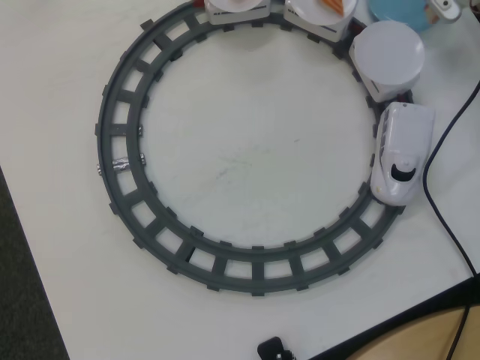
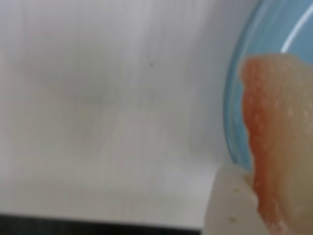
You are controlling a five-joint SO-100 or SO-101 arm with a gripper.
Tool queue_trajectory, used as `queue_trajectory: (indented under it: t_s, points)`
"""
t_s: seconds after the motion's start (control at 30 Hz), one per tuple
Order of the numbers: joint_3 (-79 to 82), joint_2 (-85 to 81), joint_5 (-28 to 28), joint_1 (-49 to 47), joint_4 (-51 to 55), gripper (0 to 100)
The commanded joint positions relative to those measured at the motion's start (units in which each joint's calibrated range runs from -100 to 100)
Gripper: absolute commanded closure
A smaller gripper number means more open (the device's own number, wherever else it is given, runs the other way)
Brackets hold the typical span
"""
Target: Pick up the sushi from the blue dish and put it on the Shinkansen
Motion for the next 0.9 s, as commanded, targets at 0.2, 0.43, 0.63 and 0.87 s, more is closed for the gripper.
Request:
queue_trajectory:
  t_s: [0.2,0.43,0.63,0.87]
  points:
    - [1.0,-17.4,0.3,-0.6,5.0,98]
    - [11.9,-27.8,0.3,-6.6,5.0,98]
    - [25.0,-38.2,0.3,-17.7,4.9,98]
    - [38.5,-49.4,0.3,-30.3,4.7,98]
